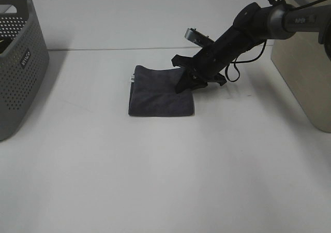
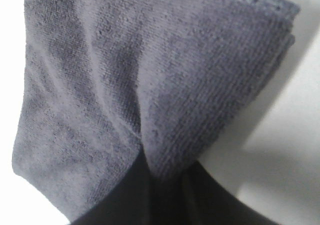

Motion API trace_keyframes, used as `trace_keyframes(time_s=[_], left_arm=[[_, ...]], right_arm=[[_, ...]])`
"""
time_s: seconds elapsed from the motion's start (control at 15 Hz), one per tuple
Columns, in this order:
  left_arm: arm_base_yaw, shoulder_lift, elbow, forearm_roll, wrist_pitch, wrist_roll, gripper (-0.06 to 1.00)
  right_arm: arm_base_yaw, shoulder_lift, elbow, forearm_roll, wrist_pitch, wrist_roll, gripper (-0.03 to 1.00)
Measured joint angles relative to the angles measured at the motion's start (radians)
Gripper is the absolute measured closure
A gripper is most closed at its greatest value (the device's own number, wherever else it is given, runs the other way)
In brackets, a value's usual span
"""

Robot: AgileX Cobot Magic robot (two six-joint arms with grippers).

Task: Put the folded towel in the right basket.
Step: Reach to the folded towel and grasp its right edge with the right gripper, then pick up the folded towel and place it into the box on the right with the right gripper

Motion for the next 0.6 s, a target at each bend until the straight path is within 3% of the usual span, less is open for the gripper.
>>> trace_keyframes(time_s=[0.27,0.6], left_arm=[[0.000,0.000,0.000,0.000,0.000,0.000,-0.04],[0.000,0.000,0.000,0.000,0.000,0.000,-0.04]], right_arm=[[0.000,-0.103,0.001,-0.054,0.023,0.000,0.90],[0.000,-0.331,0.001,-0.183,0.143,0.001,0.90]])
